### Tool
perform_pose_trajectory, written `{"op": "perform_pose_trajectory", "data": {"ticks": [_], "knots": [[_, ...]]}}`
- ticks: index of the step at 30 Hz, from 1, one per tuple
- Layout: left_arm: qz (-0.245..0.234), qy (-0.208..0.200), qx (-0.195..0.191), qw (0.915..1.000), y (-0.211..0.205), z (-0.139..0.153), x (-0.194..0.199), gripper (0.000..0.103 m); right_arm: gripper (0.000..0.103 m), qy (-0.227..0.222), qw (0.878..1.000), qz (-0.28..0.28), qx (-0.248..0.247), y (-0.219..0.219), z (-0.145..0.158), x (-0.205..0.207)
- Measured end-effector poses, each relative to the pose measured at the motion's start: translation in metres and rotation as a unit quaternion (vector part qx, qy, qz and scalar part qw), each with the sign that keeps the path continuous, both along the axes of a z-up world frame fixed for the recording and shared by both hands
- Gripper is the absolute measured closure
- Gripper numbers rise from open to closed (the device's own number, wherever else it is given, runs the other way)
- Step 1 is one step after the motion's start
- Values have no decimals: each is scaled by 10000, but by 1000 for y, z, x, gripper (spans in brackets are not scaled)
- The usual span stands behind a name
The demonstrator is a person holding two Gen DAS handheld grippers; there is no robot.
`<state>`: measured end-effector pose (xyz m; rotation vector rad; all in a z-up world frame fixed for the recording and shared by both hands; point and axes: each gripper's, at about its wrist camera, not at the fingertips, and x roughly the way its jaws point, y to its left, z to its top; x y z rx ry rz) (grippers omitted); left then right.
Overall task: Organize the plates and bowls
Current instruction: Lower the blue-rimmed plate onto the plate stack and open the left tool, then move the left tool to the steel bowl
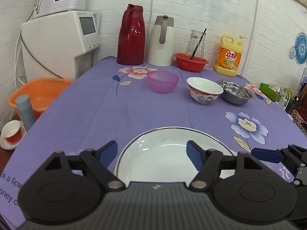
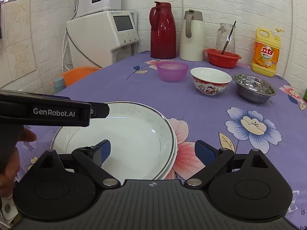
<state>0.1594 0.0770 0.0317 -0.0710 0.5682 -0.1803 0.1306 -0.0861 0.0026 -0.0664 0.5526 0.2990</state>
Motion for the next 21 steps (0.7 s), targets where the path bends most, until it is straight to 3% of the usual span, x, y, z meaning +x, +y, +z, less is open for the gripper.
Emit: {"op": "perform_pose_trajectory", "data": {"ticks": [12,21], "knots": [[-481,62,95,9988,-43,5,0,31,0,26,9945,-753,727,-61,1,-6],[-744,240,213,9967,-85,4,22,31,0,127,9880,-1214,941,-102,-7,-2]]}}
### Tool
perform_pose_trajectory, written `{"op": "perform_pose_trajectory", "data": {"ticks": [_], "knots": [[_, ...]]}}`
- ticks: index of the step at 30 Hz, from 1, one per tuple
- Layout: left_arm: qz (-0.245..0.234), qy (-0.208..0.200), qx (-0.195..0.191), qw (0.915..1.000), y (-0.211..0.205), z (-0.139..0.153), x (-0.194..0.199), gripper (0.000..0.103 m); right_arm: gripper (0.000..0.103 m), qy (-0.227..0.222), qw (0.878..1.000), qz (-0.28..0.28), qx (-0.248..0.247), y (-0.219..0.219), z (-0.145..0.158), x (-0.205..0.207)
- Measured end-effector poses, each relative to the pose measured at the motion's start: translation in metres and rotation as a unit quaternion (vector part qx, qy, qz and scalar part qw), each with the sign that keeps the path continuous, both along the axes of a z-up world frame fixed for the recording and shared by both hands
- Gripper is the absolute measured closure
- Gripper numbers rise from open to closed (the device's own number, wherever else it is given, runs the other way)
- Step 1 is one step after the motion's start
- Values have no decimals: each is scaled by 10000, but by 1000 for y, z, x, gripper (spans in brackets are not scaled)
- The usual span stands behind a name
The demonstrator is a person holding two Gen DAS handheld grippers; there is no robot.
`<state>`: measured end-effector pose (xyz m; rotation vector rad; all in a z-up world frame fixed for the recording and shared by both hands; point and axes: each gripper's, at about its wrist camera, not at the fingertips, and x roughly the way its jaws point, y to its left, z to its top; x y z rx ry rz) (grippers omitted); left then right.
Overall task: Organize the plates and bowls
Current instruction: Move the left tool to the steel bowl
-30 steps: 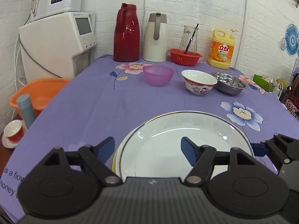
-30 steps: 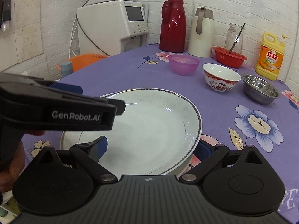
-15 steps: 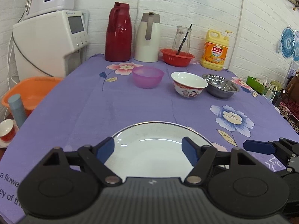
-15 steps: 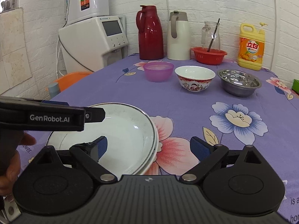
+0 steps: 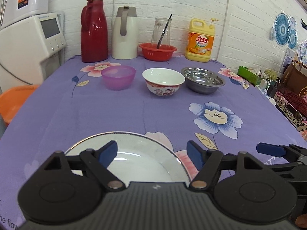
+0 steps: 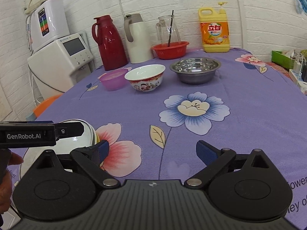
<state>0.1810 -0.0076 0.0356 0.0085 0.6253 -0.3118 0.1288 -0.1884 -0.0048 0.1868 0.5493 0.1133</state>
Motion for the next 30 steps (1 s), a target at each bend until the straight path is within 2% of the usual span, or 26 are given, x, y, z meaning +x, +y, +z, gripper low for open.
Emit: {"op": "perform_pose_trajectory", "data": {"ticks": [10,20,26,30], "knots": [[-323,34,198,9993,-39,4,18,31,0,81,9993,-346,69,-42,-4,12],[-477,105,382,9981,-56,6,38,31,0,32,9990,-393,-222,-67,2,30],[-603,110,455,9971,-66,9,55,31,0,-242,9979,-281,-537,-77,25,51],[-686,46,359,9970,-72,24,75,31,0,-604,9957,-231,-657,-88,51,81]]}}
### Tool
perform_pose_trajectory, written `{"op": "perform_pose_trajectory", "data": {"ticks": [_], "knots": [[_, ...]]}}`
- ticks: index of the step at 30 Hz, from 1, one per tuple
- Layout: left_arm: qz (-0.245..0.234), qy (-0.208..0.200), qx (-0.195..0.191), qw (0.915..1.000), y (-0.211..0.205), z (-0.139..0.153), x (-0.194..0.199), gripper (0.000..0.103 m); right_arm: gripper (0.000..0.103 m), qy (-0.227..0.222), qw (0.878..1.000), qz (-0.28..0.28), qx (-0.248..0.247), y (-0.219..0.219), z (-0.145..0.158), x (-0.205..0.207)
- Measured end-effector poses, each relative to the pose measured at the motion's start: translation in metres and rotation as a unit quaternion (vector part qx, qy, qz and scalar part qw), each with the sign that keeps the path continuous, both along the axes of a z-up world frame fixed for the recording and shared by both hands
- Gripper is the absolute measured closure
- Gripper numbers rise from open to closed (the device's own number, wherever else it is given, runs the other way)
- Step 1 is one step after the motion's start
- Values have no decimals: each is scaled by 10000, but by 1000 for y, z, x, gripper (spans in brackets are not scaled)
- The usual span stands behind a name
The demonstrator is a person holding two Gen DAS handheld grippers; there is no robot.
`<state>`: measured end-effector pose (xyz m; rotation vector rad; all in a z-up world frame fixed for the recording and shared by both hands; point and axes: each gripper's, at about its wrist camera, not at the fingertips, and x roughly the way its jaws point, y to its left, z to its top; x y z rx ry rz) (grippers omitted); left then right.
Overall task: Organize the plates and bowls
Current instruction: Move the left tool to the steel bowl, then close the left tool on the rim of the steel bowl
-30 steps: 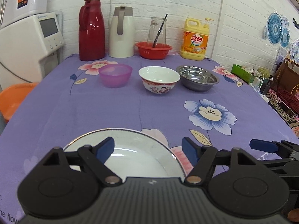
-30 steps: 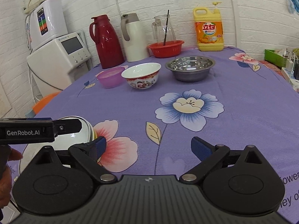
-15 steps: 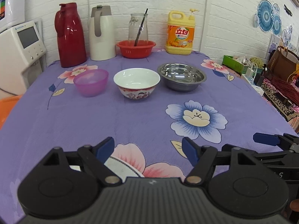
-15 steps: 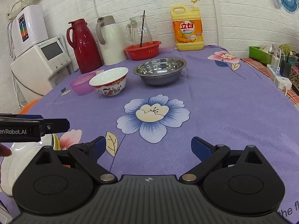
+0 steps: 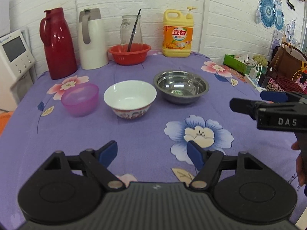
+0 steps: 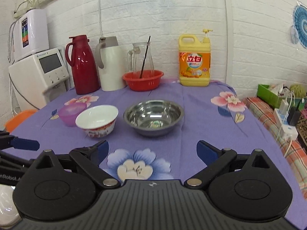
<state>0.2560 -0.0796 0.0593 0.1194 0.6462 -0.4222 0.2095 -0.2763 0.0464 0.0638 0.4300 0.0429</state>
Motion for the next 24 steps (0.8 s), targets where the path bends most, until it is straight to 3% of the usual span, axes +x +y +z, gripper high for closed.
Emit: {"op": "perform_pose_trajectory", "data": {"ticks": [5,10,13,16,21,24], "knots": [[-153,-184,-411,9989,-10,34,44,30,0,-170,9996,-211,-90,-18,25,71],[-59,-54,-455,9989,-30,38,108,30,0,370,9971,-628,231,-36,-1,151],[-129,36,-549,9984,-40,32,147,30,0,728,9941,-604,537,-45,-26,162],[-231,293,-742,9965,-56,18,187,30,0,728,9920,-866,558,-53,-39,160],[-405,934,-699,9923,-78,-11,234,31,0,801,9895,-789,910,-59,-55,167],[-602,937,-443,9928,-89,-21,249,32,0,765,9895,-791,932,-55,-64,168]]}}
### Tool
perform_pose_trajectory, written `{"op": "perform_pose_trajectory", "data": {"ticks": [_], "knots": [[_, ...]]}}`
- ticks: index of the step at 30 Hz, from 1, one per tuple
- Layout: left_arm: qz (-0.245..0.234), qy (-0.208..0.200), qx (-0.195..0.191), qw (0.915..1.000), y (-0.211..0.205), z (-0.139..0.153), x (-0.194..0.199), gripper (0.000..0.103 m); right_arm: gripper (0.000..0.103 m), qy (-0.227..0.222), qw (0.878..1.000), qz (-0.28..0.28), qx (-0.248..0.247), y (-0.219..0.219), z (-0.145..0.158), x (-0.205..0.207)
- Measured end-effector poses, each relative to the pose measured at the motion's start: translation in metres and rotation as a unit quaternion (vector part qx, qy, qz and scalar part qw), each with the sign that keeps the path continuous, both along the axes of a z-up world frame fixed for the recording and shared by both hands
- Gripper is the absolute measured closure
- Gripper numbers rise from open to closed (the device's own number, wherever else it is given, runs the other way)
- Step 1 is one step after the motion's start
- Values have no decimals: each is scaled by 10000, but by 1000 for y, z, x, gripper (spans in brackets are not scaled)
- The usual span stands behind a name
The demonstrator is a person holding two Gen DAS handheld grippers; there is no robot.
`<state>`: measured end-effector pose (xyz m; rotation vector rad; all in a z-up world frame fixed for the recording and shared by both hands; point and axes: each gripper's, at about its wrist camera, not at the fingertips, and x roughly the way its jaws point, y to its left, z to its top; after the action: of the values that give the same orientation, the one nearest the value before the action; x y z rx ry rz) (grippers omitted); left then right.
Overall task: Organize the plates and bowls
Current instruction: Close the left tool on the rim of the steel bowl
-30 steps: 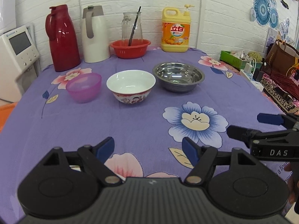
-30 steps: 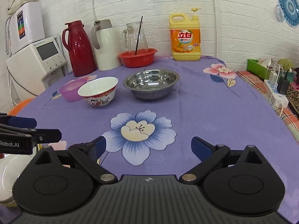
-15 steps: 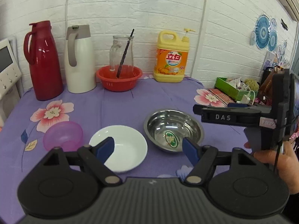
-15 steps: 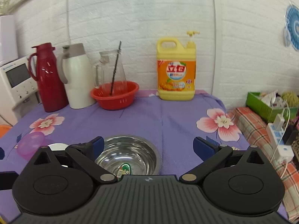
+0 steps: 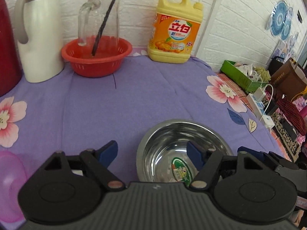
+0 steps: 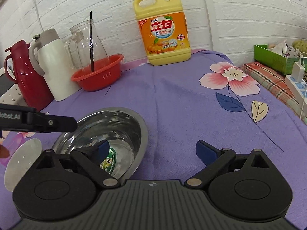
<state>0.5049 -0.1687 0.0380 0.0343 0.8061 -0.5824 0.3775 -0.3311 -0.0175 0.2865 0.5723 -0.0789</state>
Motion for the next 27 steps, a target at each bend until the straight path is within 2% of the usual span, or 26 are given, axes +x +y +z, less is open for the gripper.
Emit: {"op": "perform_pose_trajectory", "data": {"ticks": [3,8,10,13,15,17,20,23,27], "knots": [[-138,34,303,9994,-13,-9,12,33,0,-18,9999,37,-103,5,-6,3],[-480,179,653,9965,-29,-23,20,44,0,98,9996,137,-244,12,-11,6],[-580,327,784,9947,-34,-29,22,60,0,154,9986,197,-474,18,-11,8],[-705,364,877,9930,-40,-33,19,70,0,222,9956,396,-817,31,-11,8],[-778,320,850,9928,-45,-29,11,72,0,263,9940,630,-852,40,-8,8],[-709,171,911,9932,-48,-19,4,72,0,312,9943,622,-811,43,-2,6],[-753,175,700,9945,-46,-2,-7,72,0,266,9951,594,-742,39,14,-5],[-790,101,601,9950,-45,14,-30,72,0,228,9942,631,-838,40,30,-27],[-802,58,669,9945,-40,24,-73,72,0,201,9932,691,-917,46,42,-67]]}}
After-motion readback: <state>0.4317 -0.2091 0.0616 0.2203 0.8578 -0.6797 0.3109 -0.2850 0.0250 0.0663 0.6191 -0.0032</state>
